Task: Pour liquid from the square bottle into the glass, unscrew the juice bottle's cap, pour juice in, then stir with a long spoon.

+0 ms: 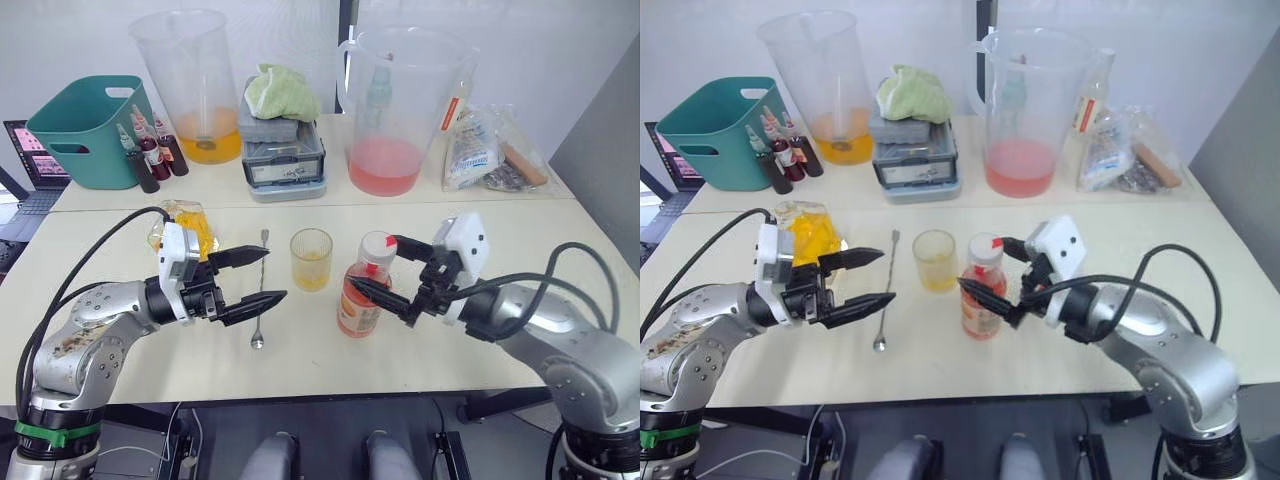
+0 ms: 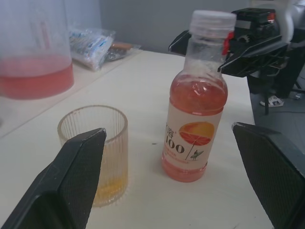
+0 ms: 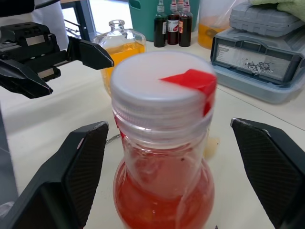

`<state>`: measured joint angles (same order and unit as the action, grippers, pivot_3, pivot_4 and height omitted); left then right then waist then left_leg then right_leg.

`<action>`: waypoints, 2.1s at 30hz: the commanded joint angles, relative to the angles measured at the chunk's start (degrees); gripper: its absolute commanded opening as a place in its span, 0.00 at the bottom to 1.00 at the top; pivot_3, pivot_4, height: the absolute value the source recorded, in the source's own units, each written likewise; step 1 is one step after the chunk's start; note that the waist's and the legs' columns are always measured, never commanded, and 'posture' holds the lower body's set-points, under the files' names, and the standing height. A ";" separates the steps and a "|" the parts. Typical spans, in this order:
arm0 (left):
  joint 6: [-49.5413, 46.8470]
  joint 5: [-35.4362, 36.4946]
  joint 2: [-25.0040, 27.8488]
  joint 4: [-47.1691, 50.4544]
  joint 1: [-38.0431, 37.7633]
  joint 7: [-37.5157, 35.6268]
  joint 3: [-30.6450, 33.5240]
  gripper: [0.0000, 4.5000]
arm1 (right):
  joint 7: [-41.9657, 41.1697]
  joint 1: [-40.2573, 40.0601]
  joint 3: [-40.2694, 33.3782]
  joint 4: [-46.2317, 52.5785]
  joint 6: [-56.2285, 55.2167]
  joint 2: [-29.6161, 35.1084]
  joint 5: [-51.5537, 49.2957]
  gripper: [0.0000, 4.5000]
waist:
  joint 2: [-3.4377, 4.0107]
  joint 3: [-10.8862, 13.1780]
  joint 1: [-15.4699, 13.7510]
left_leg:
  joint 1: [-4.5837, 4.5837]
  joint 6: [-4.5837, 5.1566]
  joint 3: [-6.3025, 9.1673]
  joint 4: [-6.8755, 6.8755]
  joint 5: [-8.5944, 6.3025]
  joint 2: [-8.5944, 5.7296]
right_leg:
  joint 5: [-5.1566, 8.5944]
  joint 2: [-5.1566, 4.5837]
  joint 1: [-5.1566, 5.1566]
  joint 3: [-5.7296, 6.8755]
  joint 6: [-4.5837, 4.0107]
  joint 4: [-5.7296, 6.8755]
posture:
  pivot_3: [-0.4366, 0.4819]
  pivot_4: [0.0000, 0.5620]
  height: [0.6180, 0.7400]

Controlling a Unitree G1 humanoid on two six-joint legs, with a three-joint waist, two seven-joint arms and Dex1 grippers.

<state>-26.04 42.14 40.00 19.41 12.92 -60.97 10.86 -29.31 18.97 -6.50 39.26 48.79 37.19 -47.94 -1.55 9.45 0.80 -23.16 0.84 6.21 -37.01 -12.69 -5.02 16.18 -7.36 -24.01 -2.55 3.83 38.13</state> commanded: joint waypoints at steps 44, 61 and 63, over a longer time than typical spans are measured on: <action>4.19 -0.39 5.53 -7.64 1.48 -14.32 0.61 1.00 | 30.62 3.66 8.23 13.20 8.86 -21.93 7.94 0.32 | 0.01 0.00 0.10 | -0.09 -0.06 0.10 -0.02 0.04 -0.03 | -0.26 -0.01 -0.20 0.08 -0.09 0.09 | 0.48 0.27 1.00; 4.51 -1.36 4.91 -10.56 4.42 -17.25 -1.19 1.00 | 23.85 2.11 0.63 13.46 10.75 -17.10 0.48 0.99 | 0.01 0.00 1.06 | 0.00 -0.07 0.08 0.00 0.05 0.00 | -0.26 0.04 -0.22 0.09 -0.10 0.33 | 0.48 0.27 1.00; 4.64 -1.55 4.51 -10.62 4.63 -17.17 -1.33 1.00 | 17.32 2.15 -2.74 11.44 10.11 -12.85 -4.44 0.99 | 0.00 0.00 0.89 | 0.00 -0.05 0.08 -0.02 0.04 -0.01 | -0.26 0.02 -0.16 0.11 -0.10 0.29 | 0.48 0.27 1.00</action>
<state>-22.37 40.53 44.50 8.29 16.57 -77.77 9.51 -7.18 20.20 -5.75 50.55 61.10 23.09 -48.54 -1.55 9.45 1.69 -23.16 0.79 6.29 -37.03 -12.66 -5.03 15.92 -7.34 -24.13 -2.42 3.73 38.38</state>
